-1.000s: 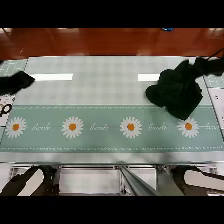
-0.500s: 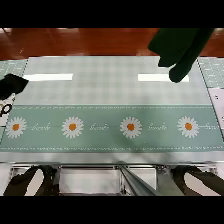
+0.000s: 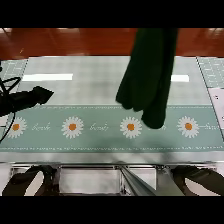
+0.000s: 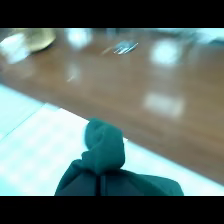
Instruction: Fold the shirts.
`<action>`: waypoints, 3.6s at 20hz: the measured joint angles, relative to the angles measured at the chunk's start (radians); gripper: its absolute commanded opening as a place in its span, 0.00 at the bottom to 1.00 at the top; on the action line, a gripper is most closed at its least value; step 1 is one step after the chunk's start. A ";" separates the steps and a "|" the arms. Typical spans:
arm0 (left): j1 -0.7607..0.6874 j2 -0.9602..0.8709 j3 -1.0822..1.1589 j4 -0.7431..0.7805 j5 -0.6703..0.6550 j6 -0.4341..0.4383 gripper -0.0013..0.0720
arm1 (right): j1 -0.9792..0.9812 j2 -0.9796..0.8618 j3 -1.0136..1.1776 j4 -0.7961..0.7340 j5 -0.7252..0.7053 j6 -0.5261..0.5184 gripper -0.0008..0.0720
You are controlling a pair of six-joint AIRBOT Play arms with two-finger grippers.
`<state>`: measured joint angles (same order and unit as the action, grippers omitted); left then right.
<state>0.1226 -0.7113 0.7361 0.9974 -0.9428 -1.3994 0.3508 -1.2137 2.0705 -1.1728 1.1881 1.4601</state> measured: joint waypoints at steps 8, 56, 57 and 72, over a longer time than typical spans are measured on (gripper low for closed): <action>-0.074 -0.006 -0.011 -0.004 0.010 0.000 0.71 | 0.261 -0.094 -0.074 -0.012 -0.054 0.057 0.04; -0.228 -0.850 0.220 -0.411 -0.056 0.266 0.04 | -0.070 0.305 -1.663 0.471 -0.266 0.120 0.57; -0.228 -0.850 0.220 -0.411 -0.058 0.267 0.04 | -0.010 0.276 -1.663 0.500 -0.315 0.132 0.57; -0.225 -0.850 0.223 -0.411 -0.064 0.266 0.04 | 0.291 -0.088 -1.448 0.728 -0.602 0.064 0.04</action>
<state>-0.1020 -1.5616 0.9588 0.5865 -1.0065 -1.1332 0.6422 -1.3014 0.6228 -0.4446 0.5861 1.5242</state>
